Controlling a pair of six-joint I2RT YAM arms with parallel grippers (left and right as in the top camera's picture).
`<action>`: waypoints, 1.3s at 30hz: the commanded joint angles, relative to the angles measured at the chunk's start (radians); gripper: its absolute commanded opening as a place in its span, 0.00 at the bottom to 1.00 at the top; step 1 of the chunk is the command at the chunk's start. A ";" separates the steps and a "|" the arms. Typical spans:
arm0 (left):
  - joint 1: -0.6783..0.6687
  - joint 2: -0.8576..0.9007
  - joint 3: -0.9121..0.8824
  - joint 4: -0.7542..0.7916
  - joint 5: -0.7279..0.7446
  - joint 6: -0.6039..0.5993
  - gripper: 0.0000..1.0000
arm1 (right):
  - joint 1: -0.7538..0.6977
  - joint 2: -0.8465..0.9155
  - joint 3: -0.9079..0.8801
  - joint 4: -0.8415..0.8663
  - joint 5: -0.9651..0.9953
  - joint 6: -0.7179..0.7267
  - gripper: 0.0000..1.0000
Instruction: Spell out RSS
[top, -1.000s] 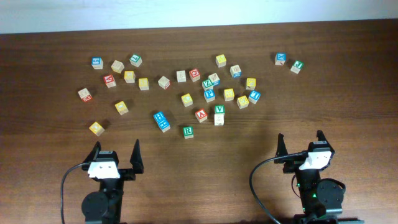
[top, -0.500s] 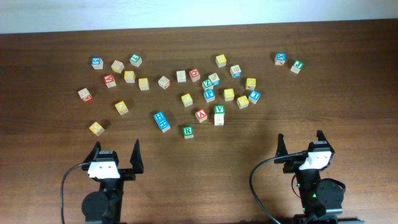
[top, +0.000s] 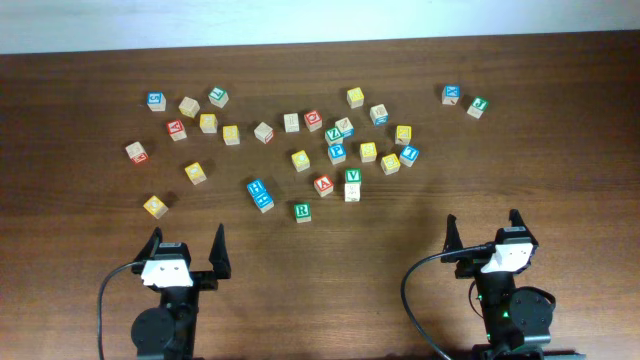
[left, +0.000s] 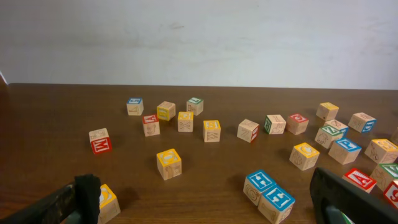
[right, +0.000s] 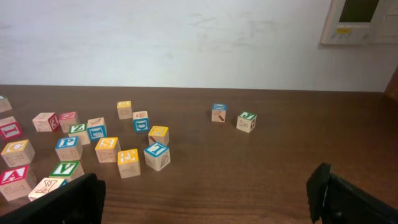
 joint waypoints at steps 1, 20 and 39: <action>-0.007 -0.005 -0.002 -0.006 -0.014 0.016 0.99 | 0.006 -0.004 -0.005 -0.006 0.016 0.003 0.98; -0.006 -0.005 0.034 0.686 0.572 -0.059 0.99 | 0.006 -0.004 -0.005 -0.006 0.016 0.003 0.98; -0.007 1.238 1.581 -1.034 0.283 0.048 0.99 | 0.006 -0.004 -0.005 -0.006 0.016 0.003 0.98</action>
